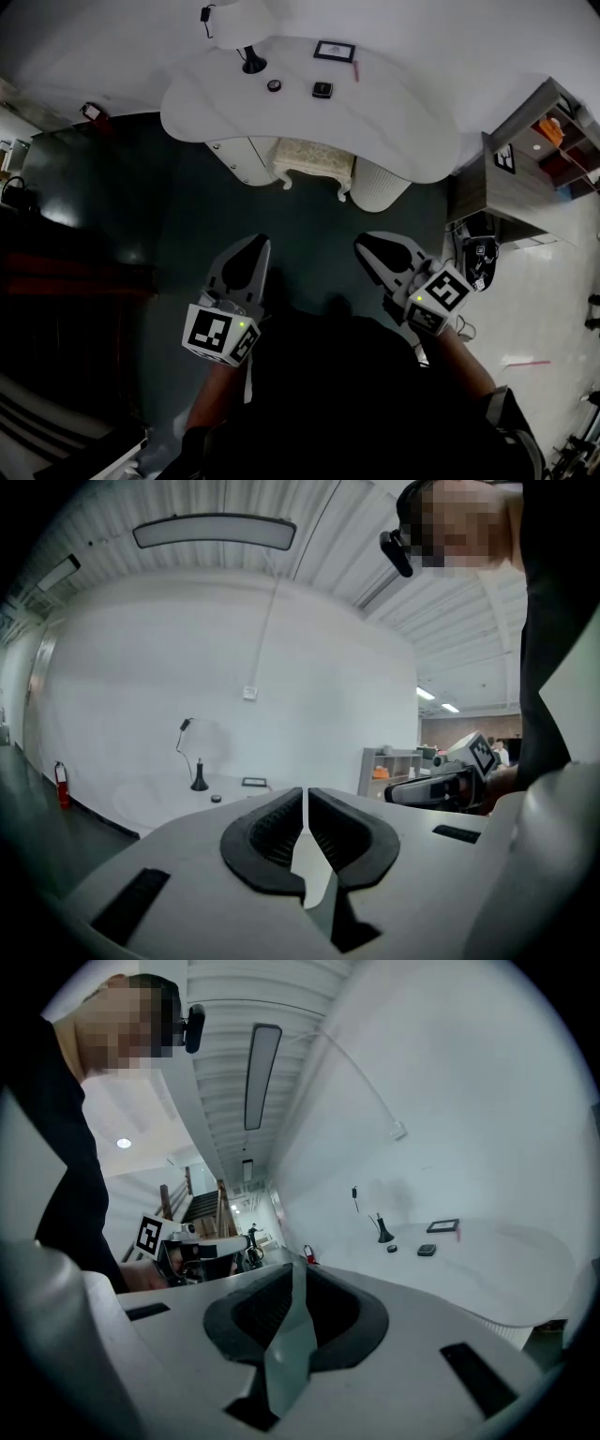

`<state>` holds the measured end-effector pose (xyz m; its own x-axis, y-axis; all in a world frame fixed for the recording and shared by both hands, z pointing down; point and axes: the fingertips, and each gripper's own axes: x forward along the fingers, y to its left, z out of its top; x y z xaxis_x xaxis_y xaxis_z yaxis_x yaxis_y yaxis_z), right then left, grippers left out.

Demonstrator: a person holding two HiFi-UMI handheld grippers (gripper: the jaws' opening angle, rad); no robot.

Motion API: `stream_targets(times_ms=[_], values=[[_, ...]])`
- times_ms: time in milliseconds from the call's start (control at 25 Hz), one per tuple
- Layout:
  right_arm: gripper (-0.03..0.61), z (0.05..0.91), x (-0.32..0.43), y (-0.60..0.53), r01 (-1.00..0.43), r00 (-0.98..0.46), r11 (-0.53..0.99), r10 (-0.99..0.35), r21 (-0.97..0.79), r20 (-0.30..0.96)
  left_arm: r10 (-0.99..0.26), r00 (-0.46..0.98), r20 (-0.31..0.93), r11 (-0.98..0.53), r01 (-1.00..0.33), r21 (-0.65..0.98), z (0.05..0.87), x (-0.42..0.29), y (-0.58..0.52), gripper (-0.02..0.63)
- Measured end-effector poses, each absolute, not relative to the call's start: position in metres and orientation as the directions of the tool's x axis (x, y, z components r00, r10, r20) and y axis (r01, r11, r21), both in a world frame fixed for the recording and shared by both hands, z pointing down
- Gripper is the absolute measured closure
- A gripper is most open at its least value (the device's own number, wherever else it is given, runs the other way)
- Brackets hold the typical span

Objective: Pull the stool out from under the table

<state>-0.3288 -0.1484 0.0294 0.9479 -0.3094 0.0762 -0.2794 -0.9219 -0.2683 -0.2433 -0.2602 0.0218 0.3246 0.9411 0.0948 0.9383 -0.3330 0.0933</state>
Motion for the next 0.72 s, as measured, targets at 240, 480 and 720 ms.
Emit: stream_targets(times_ms=[240,480,720], values=[[0.558,0.042,-0.239,-0.160,-0.202,0.964,-0.957,-0.232,-0.208,0.131,0.968,0.228,0.102,-0.231,0.973,0.023,0.026,-0.152,-0.264,0.597],[0.558,0.044,-0.152,-0.190,-0.072,0.985,-0.973,-0.104,-0.219,0.136,0.988,0.083,0.130,-0.087,0.996,0.024,0.040,-0.059,-0.286,0.543],[0.558,0.054,-0.101,-0.212,-0.001,0.986,-0.968,-0.042,-0.250,0.160,0.990,0.003,0.141,-0.009,0.999,0.044,0.054,0.002,-0.296,0.526]])
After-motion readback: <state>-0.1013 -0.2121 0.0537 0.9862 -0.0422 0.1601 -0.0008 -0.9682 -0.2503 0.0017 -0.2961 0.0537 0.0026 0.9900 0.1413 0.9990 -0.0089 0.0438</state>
